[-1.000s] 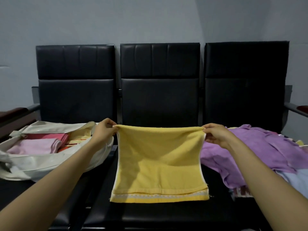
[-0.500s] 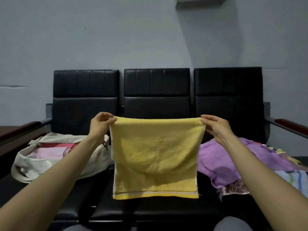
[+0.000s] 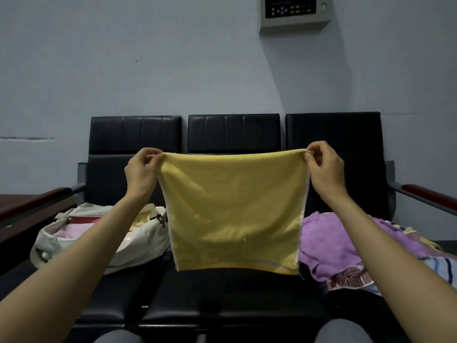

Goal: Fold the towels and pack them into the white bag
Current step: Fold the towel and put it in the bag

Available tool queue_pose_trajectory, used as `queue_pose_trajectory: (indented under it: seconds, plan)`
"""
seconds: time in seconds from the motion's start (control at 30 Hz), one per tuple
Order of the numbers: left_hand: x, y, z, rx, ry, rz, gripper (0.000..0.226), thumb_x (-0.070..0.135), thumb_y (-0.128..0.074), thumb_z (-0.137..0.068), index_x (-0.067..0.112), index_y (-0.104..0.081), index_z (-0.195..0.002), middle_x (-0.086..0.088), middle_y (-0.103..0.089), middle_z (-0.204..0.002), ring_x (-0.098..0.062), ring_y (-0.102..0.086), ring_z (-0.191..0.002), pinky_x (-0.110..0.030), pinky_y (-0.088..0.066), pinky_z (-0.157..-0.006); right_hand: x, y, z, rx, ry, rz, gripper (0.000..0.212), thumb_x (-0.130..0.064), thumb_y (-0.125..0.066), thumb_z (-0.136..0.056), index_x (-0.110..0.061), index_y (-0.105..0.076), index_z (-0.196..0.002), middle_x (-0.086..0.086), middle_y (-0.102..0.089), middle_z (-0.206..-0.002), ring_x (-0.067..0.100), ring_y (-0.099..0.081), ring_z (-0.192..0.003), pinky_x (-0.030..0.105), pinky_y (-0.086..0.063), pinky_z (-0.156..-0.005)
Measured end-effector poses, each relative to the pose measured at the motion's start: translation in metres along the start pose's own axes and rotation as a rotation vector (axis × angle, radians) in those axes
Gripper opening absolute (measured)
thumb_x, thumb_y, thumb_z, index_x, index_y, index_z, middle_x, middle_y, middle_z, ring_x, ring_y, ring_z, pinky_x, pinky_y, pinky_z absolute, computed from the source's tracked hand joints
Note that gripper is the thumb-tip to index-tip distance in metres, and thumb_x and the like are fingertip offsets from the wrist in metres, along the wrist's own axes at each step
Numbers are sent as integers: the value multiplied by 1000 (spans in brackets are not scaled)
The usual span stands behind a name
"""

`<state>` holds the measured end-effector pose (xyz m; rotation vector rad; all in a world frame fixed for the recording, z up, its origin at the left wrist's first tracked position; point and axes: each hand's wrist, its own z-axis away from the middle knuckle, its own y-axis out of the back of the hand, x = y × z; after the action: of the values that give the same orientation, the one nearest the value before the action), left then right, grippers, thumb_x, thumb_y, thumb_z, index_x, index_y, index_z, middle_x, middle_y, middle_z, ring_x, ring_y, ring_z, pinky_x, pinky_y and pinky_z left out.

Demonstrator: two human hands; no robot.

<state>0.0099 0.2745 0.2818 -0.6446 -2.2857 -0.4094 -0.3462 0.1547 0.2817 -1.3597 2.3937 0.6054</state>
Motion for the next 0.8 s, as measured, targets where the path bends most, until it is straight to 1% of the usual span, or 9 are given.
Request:
queue_pose_trajectory:
  seconds: [0.13, 0.2, 0.3, 0.37, 0.43, 0.53, 0.57, 0.67, 0.8]
  plan:
    - [13, 11, -7, -19, 17, 160, 19, 20, -58, -94, 11, -59, -111, 6, -58, -96, -9, -55, -92, -20, -47, -80, -8, 4, 3, 48, 48, -136, 2, -10, -55, -95, -10, -56, -97, 4, -51, -96, 5, -50, -76, 5, -41, -68]
    - [21, 17, -10, 16, -25, 225, 10, 19, -60, -93, 17, -58, -103, 11, -57, -94, -2, -56, -89, -17, -49, -78, -13, 6, 3, 119, 26, -243, 5, -10, -55, -96, -14, -53, -98, 4, -47, -100, -2, -48, -78, 6, -42, -70]
    - [23, 16, -14, 62, -87, 263, 13, 18, -64, -91, 28, -55, -94, 12, -58, -93, -1, -57, -87, -13, -50, -78, -18, 5, -2, 120, -36, -379, 10, -12, -54, -97, -21, -50, -93, -3, -51, -88, -6, -50, -73, 9, -42, -67]
    - [7, 9, -20, -16, -19, 145, 11, 17, -66, -89, 19, -58, -97, 7, -60, -93, -4, -57, -85, -18, -49, -77, -11, -2, -10, 1, -145, -382, 10, -16, -56, -96, -24, -53, -91, -8, -55, -85, -3, -52, -76, 15, -44, -68]
    - [-23, -3, -24, -150, 148, -37, 15, 15, -70, -86, 11, -63, -99, -3, -64, -92, -12, -57, -78, -25, -47, -71, 6, -16, -14, -241, -315, -215, 3, -20, -59, -94, -18, -57, -94, -5, -58, -87, 7, -54, -78, 23, -44, -66]
    - [-69, -23, -19, -275, 361, -143, 19, 12, -72, -84, 4, -62, -99, -9, -64, -86, -16, -60, -68, -23, -52, -55, 46, -46, 4, -513, -452, 56, 6, -19, -64, -90, -13, -60, -89, 2, -61, -80, 16, -56, -71, 27, -42, -56]
    - [-83, -32, -18, -286, 415, -117, 20, 10, -71, -84, 2, -62, -100, -12, -64, -87, -18, -62, -67, -23, -55, -55, 57, -56, 12, -546, -463, 107, 6, -18, -64, -89, -13, -60, -87, 3, -61, -78, 18, -57, -70, 28, -45, -58]
    - [-121, -61, -13, -302, 529, -59, 16, 5, -66, -88, -2, -58, -101, -21, -65, -98, -23, -66, -71, -32, -59, -67, 84, -86, 34, -567, -500, 208, 8, -17, -62, -89, -15, -57, -83, 2, -60, -75, 20, -57, -69, 31, -44, -63]
    - [-161, -95, -2, -310, 536, -83, 15, 7, -64, -90, 4, -55, -103, -16, -61, -98, -20, -62, -74, -22, -53, -60, 114, -116, 56, -524, -676, 115, 9, -14, -51, -95, -13, -49, -86, 7, -58, -75, 16, -57, -54, 26, -38, -48]
